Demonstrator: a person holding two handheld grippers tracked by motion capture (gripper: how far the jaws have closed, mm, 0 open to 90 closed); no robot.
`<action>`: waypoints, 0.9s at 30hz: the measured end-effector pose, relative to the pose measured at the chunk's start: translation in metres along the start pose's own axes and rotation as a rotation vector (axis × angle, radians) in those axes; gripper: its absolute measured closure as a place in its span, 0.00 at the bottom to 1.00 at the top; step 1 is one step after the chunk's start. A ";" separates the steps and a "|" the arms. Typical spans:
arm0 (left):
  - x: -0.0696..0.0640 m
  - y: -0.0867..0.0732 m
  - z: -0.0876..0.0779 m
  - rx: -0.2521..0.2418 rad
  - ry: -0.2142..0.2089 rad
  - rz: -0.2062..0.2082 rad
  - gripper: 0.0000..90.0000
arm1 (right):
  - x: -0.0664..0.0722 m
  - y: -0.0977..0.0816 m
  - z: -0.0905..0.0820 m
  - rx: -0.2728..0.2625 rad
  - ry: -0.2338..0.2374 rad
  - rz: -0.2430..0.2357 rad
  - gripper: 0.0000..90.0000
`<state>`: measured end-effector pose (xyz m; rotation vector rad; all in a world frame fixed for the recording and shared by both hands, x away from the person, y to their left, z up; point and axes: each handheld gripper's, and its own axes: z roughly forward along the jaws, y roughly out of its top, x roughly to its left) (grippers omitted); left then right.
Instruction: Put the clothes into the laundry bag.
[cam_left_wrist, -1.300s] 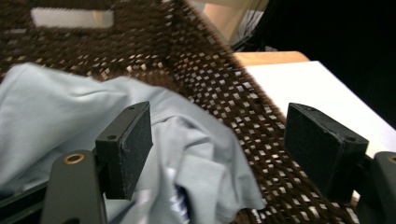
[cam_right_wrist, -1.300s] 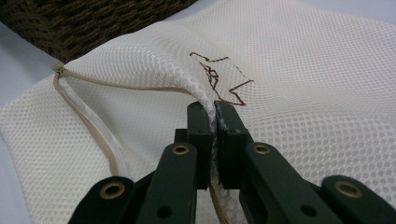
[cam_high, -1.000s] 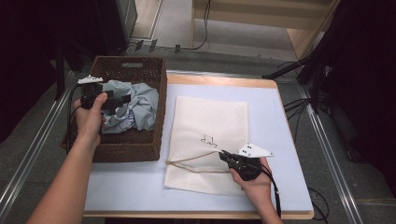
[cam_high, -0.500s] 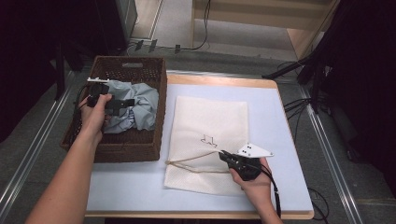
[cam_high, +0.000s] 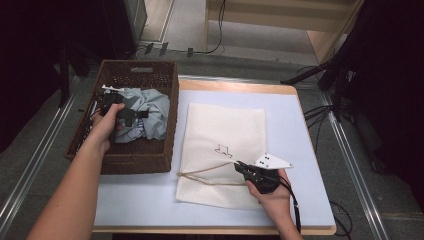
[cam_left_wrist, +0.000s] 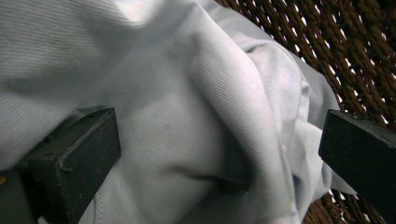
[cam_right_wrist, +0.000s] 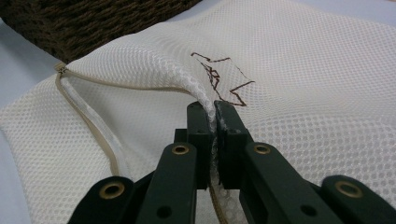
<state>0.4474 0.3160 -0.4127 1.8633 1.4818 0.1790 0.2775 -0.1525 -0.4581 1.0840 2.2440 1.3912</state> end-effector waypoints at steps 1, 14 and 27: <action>-0.001 0.000 0.002 0.013 -0.009 0.007 0.00 | 0.000 0.000 0.000 -0.001 0.001 -0.001 0.96; -0.003 -0.007 0.017 0.114 0.098 0.003 0.00 | 0.000 -0.001 0.001 0.002 0.008 -0.007 0.96; -0.010 -0.008 0.029 0.184 0.217 -0.039 0.09 | 0.000 -0.001 0.001 0.000 0.009 -0.010 0.96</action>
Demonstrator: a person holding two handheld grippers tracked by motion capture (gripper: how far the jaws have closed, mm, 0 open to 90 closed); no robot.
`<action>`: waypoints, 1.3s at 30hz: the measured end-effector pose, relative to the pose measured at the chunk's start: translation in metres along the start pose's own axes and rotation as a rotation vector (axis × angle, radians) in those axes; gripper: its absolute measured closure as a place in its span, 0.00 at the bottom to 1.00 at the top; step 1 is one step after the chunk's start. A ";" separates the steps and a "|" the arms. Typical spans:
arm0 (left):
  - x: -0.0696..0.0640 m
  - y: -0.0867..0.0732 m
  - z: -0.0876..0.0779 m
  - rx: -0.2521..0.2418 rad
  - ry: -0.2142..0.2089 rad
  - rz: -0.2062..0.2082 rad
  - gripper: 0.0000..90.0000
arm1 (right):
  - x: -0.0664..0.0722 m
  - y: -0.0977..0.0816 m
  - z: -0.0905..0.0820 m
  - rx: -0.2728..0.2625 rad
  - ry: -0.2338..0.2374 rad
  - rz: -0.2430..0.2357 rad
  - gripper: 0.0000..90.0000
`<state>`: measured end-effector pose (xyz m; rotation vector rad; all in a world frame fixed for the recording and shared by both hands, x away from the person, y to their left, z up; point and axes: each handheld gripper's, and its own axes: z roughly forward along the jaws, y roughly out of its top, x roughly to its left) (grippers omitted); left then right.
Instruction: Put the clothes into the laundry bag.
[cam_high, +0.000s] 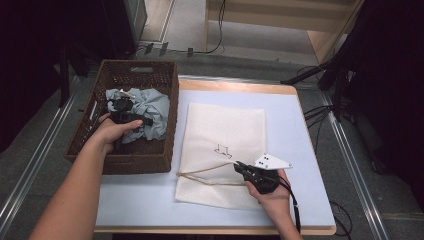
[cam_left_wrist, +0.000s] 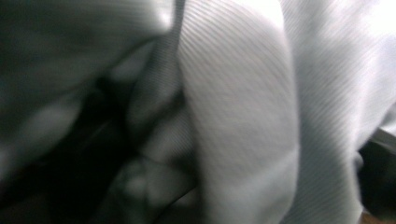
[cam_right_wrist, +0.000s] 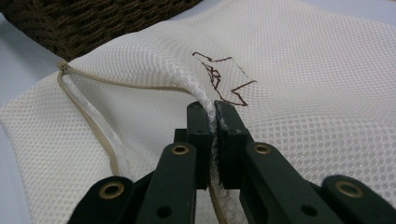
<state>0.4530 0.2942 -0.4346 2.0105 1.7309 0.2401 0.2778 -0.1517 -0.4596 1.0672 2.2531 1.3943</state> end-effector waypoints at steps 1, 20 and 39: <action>0.000 0.000 -0.001 0.002 0.003 0.002 0.11 | 0.000 0.000 0.000 0.001 0.001 -0.001 0.96; -0.012 -0.004 -0.011 0.034 -0.108 0.126 0.76 | 0.000 0.000 0.001 0.002 -0.003 -0.002 0.96; -0.020 0.010 0.000 0.125 -0.046 0.044 0.29 | 0.000 0.000 0.002 0.005 0.000 -0.005 0.96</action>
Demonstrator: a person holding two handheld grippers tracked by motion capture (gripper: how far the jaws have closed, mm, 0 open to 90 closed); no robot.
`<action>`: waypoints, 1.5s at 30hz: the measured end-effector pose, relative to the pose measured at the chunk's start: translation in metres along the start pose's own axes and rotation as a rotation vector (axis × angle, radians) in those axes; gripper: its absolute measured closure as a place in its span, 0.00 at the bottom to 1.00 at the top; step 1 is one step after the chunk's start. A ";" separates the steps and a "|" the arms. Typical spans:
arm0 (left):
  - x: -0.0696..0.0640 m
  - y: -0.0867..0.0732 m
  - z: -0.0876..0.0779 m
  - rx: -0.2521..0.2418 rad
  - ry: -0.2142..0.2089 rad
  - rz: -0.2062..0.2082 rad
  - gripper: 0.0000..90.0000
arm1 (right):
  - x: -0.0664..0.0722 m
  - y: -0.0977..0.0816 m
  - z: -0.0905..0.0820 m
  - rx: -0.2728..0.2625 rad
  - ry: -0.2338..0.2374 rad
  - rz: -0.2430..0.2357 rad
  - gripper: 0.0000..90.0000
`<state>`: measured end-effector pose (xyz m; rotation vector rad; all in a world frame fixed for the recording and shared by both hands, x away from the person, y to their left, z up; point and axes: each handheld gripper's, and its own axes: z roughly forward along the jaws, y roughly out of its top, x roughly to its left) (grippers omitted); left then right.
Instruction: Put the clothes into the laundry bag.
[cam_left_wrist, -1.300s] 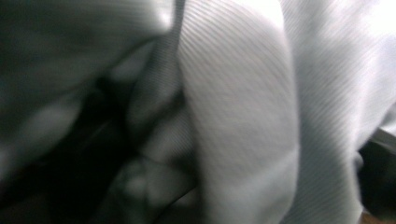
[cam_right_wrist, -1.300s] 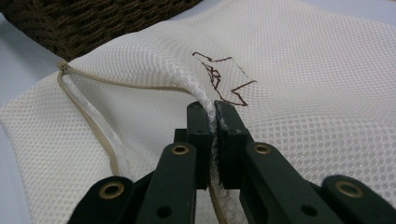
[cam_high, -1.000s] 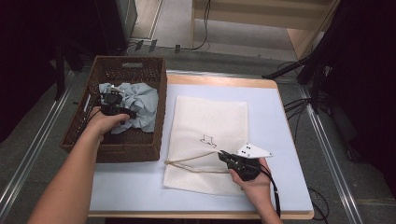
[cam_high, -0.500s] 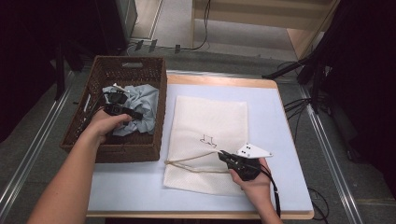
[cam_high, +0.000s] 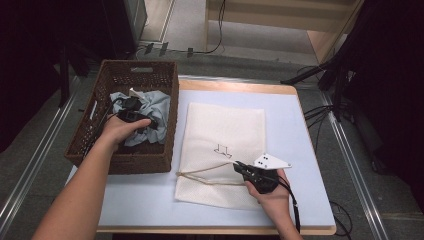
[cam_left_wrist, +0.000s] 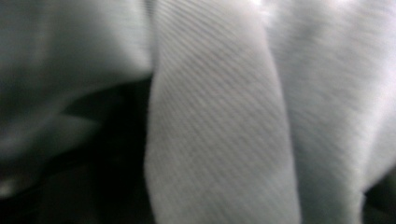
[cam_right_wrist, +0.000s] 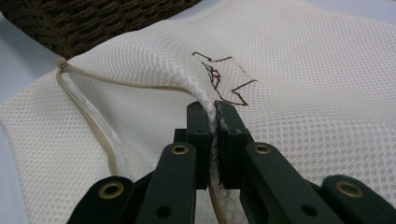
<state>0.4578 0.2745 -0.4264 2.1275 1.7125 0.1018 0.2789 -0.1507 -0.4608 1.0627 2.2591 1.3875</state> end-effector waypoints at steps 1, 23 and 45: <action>0.001 0.001 -0.001 0.003 0.012 -0.010 0.36 | 0.000 0.000 0.000 0.001 0.000 -0.002 0.96; -0.011 -0.006 -0.034 -0.022 -0.052 0.113 0.84 | -0.001 0.000 -0.001 -0.006 0.009 -0.004 0.97; -0.040 -0.042 -0.093 -0.405 -0.107 0.097 0.84 | 0.000 0.000 -0.001 -0.015 0.011 0.000 0.97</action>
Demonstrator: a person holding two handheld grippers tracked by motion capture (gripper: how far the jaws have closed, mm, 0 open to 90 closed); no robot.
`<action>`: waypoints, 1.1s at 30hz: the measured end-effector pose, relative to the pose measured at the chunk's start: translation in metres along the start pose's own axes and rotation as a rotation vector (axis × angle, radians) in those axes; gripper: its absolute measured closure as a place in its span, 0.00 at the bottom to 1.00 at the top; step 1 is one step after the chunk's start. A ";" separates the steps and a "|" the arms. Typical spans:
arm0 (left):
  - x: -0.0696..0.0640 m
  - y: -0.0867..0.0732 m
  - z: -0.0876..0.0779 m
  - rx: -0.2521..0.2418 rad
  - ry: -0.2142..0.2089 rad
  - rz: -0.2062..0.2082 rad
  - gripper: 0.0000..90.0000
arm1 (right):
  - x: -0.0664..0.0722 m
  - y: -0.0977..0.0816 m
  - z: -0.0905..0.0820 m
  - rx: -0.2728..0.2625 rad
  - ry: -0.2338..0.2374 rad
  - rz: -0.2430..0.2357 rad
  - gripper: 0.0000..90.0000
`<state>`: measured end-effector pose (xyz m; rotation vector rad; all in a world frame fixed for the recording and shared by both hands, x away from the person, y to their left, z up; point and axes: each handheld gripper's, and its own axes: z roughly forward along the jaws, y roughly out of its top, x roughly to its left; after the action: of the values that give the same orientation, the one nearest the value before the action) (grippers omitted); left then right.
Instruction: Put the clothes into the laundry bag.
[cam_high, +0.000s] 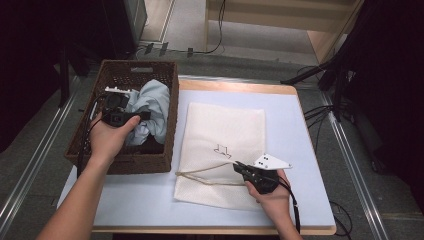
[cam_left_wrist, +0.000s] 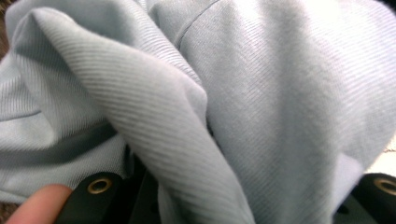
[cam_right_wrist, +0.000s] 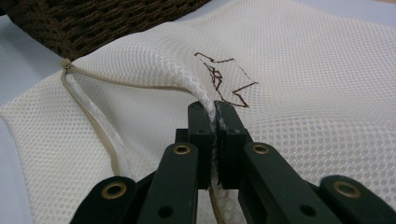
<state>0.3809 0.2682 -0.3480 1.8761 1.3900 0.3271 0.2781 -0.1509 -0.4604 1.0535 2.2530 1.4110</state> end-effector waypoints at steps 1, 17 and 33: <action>-0.001 -0.001 -0.002 -0.015 0.005 0.007 0.84 | 0.000 0.000 0.000 0.000 -0.001 0.000 0.97; -0.019 -0.022 -0.031 -0.243 -0.023 0.045 0.84 | 0.001 0.000 0.000 0.001 -0.010 0.013 0.97; -0.054 -0.035 -0.049 -0.372 -0.060 0.102 0.84 | 0.000 0.000 0.001 0.015 -0.008 0.029 0.98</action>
<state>0.3065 0.2445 -0.3271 1.6359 1.1076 0.5362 0.2784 -0.1503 -0.4606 1.0993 2.2547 1.4010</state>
